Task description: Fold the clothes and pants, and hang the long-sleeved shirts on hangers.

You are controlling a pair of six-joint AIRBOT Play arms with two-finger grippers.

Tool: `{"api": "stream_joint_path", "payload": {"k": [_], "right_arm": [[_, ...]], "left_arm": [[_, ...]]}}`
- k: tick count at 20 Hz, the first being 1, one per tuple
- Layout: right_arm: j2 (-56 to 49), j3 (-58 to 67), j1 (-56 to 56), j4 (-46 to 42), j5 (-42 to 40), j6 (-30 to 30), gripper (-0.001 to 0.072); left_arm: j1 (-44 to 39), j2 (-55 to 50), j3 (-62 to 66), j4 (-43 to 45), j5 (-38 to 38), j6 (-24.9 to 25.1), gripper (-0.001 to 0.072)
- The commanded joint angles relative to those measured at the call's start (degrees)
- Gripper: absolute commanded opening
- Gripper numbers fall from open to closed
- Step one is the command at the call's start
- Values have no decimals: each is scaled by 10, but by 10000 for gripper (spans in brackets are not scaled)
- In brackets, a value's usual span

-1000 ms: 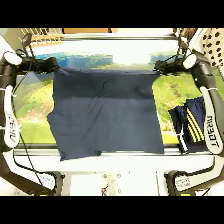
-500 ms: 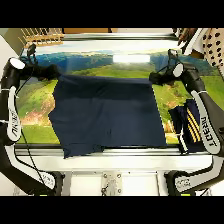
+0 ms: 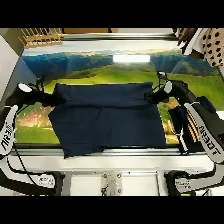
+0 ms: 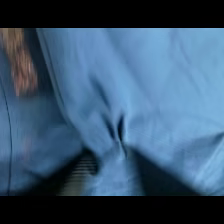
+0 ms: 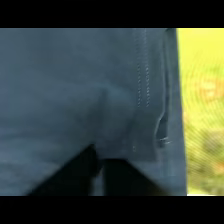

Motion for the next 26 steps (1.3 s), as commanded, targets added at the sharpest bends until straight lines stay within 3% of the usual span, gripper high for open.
{"api": "stream_joint_path", "payload": {"k": [1, 2, 6, 8, 10, 13, 17, 19, 21, 26], "right_arm": [[35, -5, 0, 35, 3, 0, 513], [62, -4, -2, 30, 10, -2, 560], [200, -54, -40, -56, 126, -4, 560], [275, -146, -84, -47, 181, -5, 560], [337, -251, -130, -14, 215, 31, 560], [397, -394, -196, 53, 200, 88, 560], [412, -493, -217, 120, 129, 105, 557], [408, -515, -217, 154, 93, 105, 554], [408, -522, -216, 160, 72, 105, 494], [402, -523, -183, 159, 42, 105, 494]], "left_arm": [[3, 15, -12, -2, -33, -27, 605], [9, 31, 0, -2, -40, -27, 605], [39, 149, -47, -1, -57, -39, 605], [45, 207, -116, -2, -77, -39, 605], [45, 254, -190, -2, -81, -39, 605], [46, 306, -266, -3, -66, -39, 605], [46, 347, -313, -3, -54, -39, 605], [46, 356, -318, -3, -55, -39, 605], [46, 363, -318, -3, -54, -39, 605], [46, 365, -317, -3, -55, -39, 606]]}}
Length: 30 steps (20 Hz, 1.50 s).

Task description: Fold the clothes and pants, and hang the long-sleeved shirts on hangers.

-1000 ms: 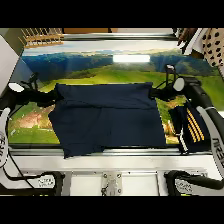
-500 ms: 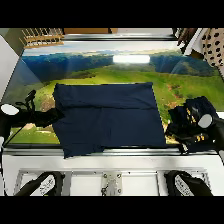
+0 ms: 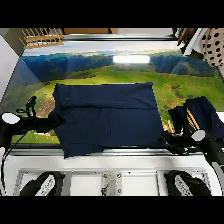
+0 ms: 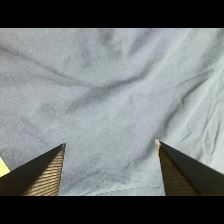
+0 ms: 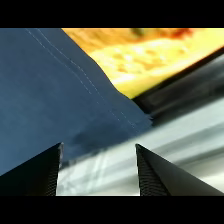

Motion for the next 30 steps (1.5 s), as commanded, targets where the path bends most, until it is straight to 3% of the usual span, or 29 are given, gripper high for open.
{"api": "stream_joint_path", "payload": {"k": [1, 8, 9, 10, 11, 17, 22, 26, 30], "right_arm": [[-8, -6, 23, 9, -23, 2, 494], [-24, -6, 30, 7, -42, -8, 491], [-24, -6, 30, 7, -42, -12, 420], [-24, -6, 30, 7, -41, -21, 156], [-24, -6, 30, 7, -41, -21, 36], [-23, -6, 30, 9, -40, -21, 18], [-23, -6, 30, 9, -40, -23, 18], [-23, -6, 30, 9, -40, -23, 18], [-23, -6, 30, 9, -41, -25, 18]], "left_arm": [[1, 3, -2, 0, 0, 0, 606], [1, 3, -2, 2, -2, 0, 606], [1, 3, -1, 2, -5, 0, 606], [2, 3, 0, 7, -10, 0, 606], [2, 3, 0, 19, -17, -2, 606], [2, 3, -7, 181, -119, -95, 606], [0, 3, -92, 142, -135, -82, 606], [-6, -2, -129, 90, -114, -40, 606], [-76, -46, -124, 89, -95, -40, 606]]}}
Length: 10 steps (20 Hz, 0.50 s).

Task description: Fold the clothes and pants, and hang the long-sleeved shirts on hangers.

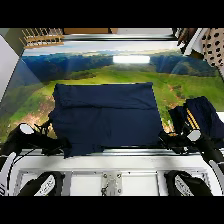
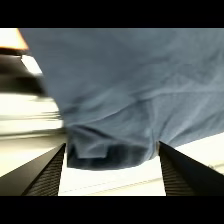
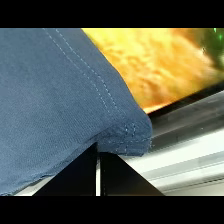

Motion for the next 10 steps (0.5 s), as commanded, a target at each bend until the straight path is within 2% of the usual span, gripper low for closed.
{"api": "stream_joint_path", "payload": {"k": [1, 4, 5, 6, 7, 10], "right_arm": [[0, 1, 0, 0, -1, -1, 18], [0, 1, 0, 0, 0, -7, 18], [0, 1, 0, 0, 0, -7, 18], [0, 2, 0, 0, 1, -7, 18], [0, 6, 0, -1, 7, -7, 18], [0, 43, 0, -20, 53, -23, 17]], "left_arm": [[-59, -40, -5, -9, 15, 8, 606], [-90, -57, -5, -13, 14, 6, 584], [-91, -51, -5, -13, 11, 5, 307], [-91, -38, -5, -13, 8, 3, 113], [-91, -21, -5, -13, 3, 3, 9], [-90, 45, 22, -8, -41, 3, 8]]}}
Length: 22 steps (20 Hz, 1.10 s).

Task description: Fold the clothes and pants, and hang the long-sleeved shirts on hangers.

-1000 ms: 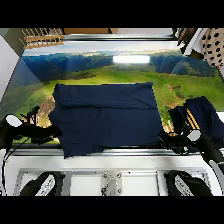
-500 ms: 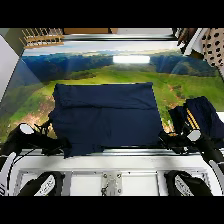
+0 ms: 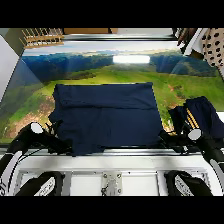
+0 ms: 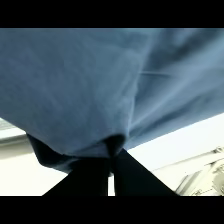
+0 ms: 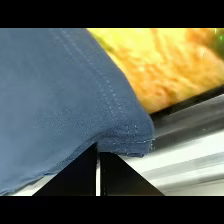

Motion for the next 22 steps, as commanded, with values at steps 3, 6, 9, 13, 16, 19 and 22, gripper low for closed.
{"api": "stream_joint_path", "payload": {"k": [3, 6, 9, 13, 16, 19, 22], "right_arm": [[13, 96, -1, -63, 136, -35, 17], [41, 167, -1, -117, 245, -43, 17], [57, 217, -1, -132, 320, -54, 16], [31, 277, 0, -132, 325, -58, 16], [-30, 337, 14, -133, 299, -58, 16], [-113, 408, 51, -133, 251, -57, 16], [-220, 498, 80, -133, 232, -57, 16]], "left_arm": [[-4, 113, 82, 3, -122, -18, 8], [-4, 182, 124, 3, -175, -51, 8], [-4, 230, 142, 3, -216, -73, 8], [-5, 205, 181, 3, -221, -73, 8], [-4, 119, 225, 3, -171, -54, 8], [-4, 7, 296, 3, -127, -23, 8], [-1, -113, 383, 3, -110, -2, 8]]}}
